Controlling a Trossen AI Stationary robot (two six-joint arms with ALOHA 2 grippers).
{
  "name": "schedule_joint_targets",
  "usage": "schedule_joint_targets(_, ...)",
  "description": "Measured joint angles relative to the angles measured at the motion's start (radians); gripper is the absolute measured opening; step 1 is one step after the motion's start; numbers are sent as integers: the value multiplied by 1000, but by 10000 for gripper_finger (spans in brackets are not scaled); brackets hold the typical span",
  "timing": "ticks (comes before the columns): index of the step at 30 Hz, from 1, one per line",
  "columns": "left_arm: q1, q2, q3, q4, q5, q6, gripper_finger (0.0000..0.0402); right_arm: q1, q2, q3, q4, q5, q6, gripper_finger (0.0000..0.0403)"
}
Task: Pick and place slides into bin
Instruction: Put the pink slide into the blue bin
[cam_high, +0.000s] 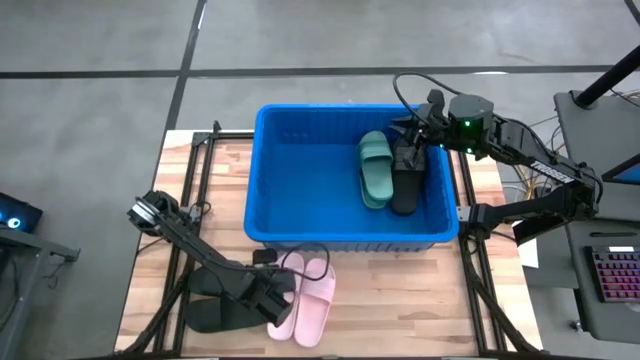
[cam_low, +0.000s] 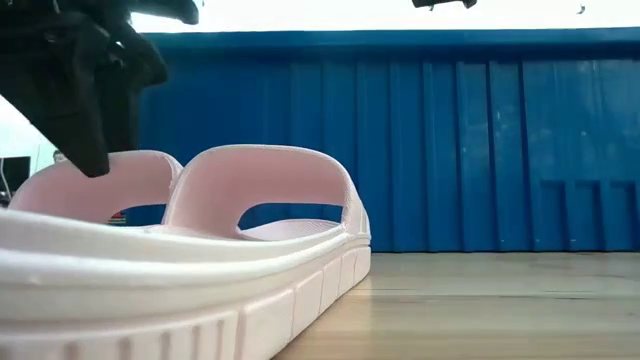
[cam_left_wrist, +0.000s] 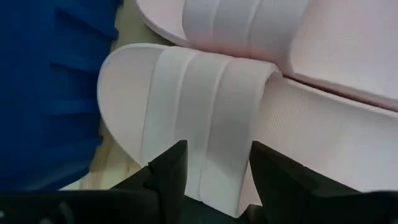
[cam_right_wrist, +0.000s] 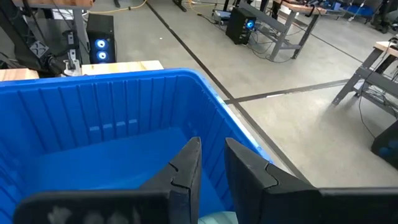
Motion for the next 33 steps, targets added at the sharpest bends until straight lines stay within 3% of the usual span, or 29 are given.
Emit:
schedule_joint_targets(15, -3, 57, 2, 42, -63, -1, 150, 0, 0, 0, 0, 0, 15, 59)
schedule_joint_targets(19, -3, 50, 1, 40, -64, 2, 114, 0, 0, 0, 0, 0, 14, 60)
schedule_joint_targets(26, -1, 29, 1, 39, -13, 5, 15, 0, 0, 0, 1, 0, 4, 59)
schedule_joint_targets(33, -3, -38, 0, 23, 52, 51, 2, 0, 0, 0, 2, 0, -11, 61)
